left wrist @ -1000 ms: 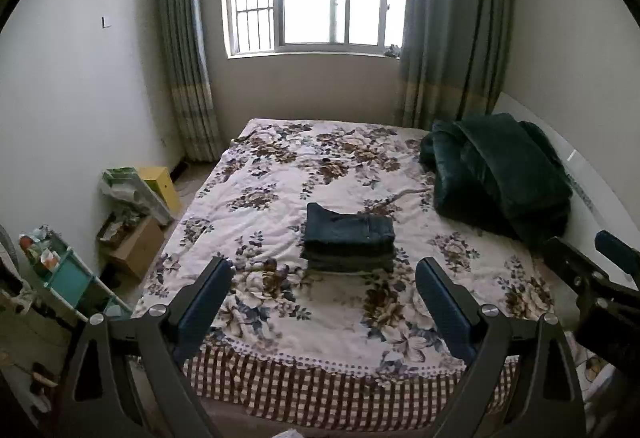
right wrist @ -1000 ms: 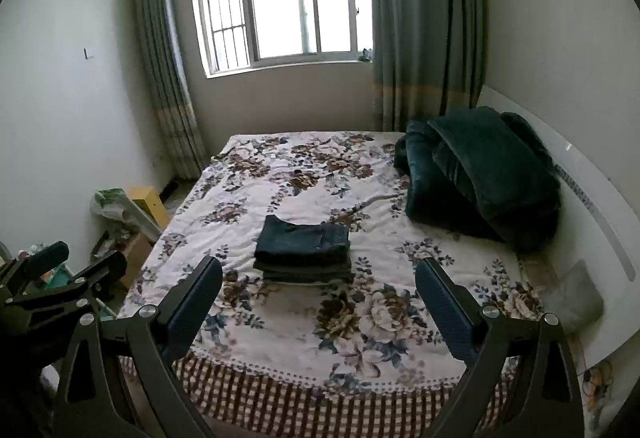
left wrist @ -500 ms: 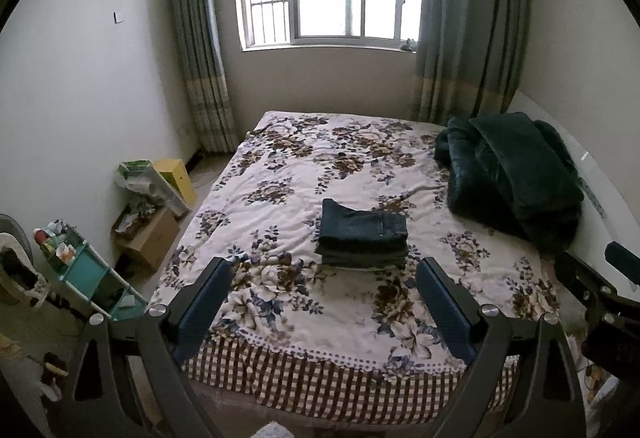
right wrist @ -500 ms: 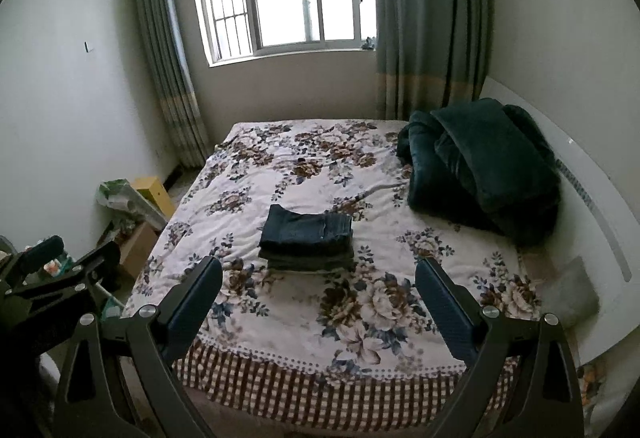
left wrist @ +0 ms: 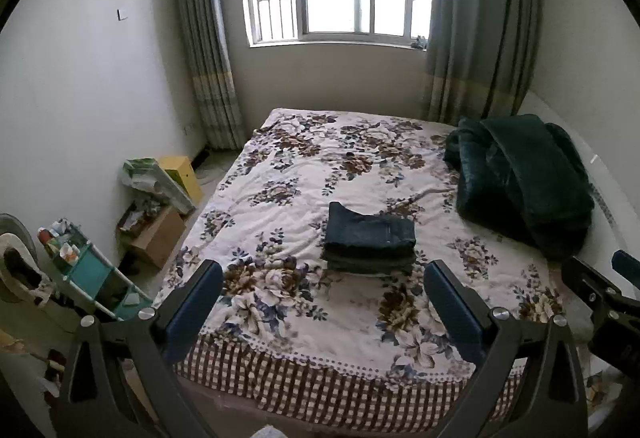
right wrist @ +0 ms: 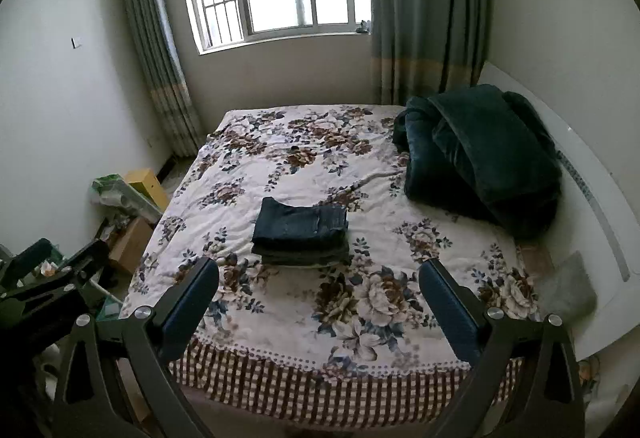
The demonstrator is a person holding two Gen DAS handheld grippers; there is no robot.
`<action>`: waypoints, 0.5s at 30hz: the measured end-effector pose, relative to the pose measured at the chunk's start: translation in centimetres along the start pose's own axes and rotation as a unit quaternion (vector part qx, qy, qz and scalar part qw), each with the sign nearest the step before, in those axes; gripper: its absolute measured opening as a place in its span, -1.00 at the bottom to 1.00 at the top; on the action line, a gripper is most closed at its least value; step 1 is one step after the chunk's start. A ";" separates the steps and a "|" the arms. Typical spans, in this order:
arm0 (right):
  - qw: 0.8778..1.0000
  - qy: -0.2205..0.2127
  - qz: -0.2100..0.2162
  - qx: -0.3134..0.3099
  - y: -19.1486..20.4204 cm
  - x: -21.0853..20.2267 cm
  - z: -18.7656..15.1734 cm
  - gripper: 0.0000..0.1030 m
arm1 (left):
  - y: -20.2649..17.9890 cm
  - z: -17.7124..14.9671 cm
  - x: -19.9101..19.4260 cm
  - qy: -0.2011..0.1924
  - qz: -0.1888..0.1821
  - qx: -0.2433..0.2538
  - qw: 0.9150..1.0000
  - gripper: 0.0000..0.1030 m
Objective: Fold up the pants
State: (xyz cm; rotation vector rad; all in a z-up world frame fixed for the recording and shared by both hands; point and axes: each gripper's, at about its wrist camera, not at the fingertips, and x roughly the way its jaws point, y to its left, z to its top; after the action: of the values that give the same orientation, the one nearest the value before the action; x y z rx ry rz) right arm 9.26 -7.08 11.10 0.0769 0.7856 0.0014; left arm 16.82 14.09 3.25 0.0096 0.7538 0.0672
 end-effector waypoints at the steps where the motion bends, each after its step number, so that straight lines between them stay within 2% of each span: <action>1: 1.000 0.001 0.000 -0.001 0.0 0.2 0.0 0.98 | 0.0 0.0 0.0 0.000 0.000 0.000 1.000 1.00; 15: 1.000 0.002 -0.001 -0.001 0.0 0.7 -0.1 0.99 | 0.2 0.5 0.4 0.002 0.005 0.010 1.000 1.00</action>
State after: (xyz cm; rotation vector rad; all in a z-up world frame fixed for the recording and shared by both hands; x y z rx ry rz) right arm 9.67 -7.00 10.51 0.0742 0.7905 0.0004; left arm 17.42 14.30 3.37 0.0331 0.7584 0.0690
